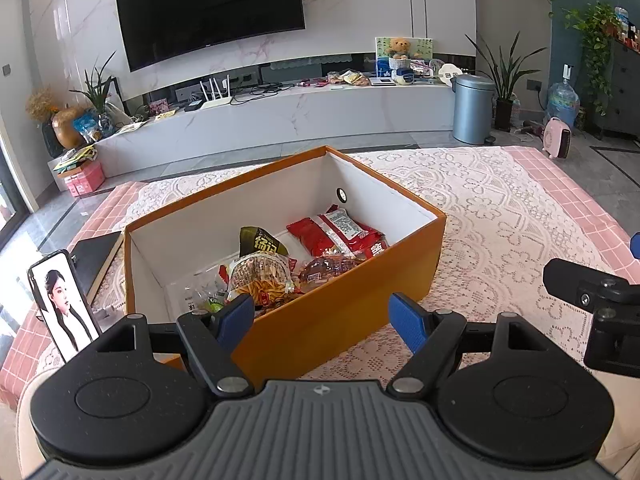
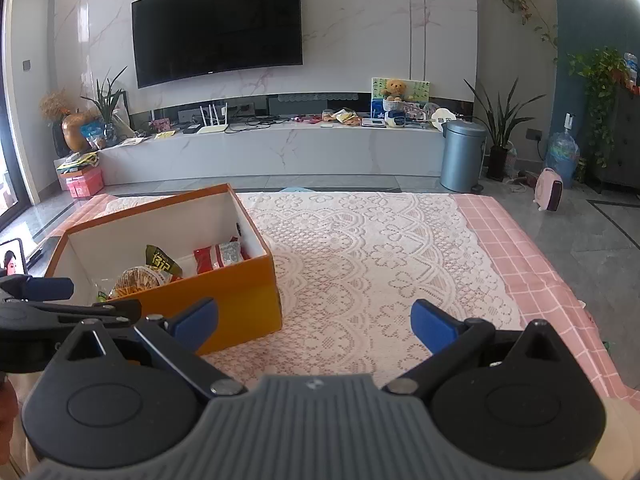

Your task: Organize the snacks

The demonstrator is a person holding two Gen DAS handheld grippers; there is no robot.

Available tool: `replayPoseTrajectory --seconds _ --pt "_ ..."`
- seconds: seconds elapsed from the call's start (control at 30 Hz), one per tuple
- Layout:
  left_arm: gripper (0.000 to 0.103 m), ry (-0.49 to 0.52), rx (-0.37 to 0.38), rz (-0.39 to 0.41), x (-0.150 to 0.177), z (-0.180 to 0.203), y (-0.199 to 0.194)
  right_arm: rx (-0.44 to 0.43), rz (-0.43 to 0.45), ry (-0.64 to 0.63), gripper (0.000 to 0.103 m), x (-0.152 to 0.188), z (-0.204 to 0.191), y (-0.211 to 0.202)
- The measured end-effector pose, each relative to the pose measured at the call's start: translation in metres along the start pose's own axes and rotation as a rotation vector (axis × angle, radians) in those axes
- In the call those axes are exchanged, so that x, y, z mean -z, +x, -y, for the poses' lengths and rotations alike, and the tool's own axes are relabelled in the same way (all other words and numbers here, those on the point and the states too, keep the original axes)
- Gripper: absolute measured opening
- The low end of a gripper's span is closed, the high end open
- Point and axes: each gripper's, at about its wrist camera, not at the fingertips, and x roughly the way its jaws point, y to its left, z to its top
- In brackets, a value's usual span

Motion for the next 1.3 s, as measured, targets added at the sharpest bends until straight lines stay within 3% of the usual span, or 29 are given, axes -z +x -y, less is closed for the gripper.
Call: replayPoseTrajectory --seconds 1.3 --pt "0.09 -0.001 0.028 0.012 0.0002 -0.0043 0.0003 -0.003 -0.003 -0.015 0.099 0.0016 -0.0008 0.0017"
